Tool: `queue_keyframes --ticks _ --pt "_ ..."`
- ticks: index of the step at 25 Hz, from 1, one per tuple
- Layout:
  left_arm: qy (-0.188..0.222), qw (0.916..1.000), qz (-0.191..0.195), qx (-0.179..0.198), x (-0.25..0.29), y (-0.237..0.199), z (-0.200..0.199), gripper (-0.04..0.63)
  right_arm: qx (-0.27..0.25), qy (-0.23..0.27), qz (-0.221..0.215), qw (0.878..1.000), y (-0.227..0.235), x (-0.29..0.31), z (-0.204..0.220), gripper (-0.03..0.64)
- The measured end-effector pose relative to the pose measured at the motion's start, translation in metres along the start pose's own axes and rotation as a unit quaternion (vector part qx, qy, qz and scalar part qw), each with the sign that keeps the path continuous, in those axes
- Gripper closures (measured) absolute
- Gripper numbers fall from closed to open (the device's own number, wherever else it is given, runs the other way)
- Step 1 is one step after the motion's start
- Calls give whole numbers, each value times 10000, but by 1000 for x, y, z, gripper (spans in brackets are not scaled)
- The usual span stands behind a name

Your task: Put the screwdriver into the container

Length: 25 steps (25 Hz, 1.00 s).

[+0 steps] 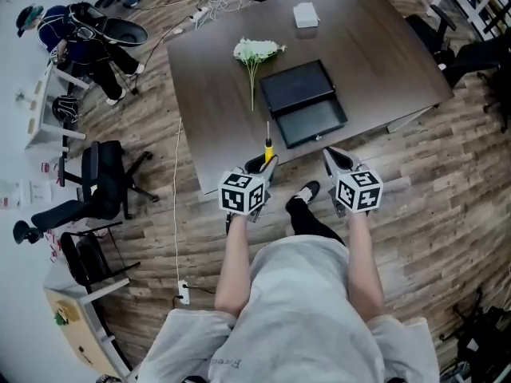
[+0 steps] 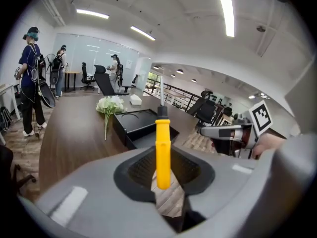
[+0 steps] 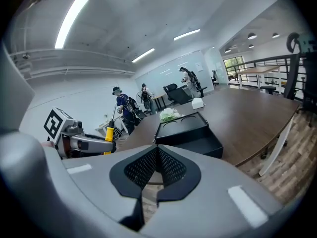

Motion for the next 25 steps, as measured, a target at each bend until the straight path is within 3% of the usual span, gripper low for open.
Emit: queue_keyframes --ticks 13,18,25 --pt "-843 9931 322 750 83 -18 -49 459 366 -126 417 9984 57 50 -15 617" --pt "-1076 9866 382 1168 114 -22 -59 459 -27 -458 733 9963 73 67 -16 617" --pt "-1271 9788 498 1527 148 -25 -66 459 71 -510 882 9948 95 82 -18 617"
Point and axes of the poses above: the fingertips, and each gripper's own axes: x forward along the fingers, y to its right, z out of its underside, the point moved 2 cm from there along -x, backward along the fingers, and after that the axes turned 4 degrees about -x, right-handed, at the moved point
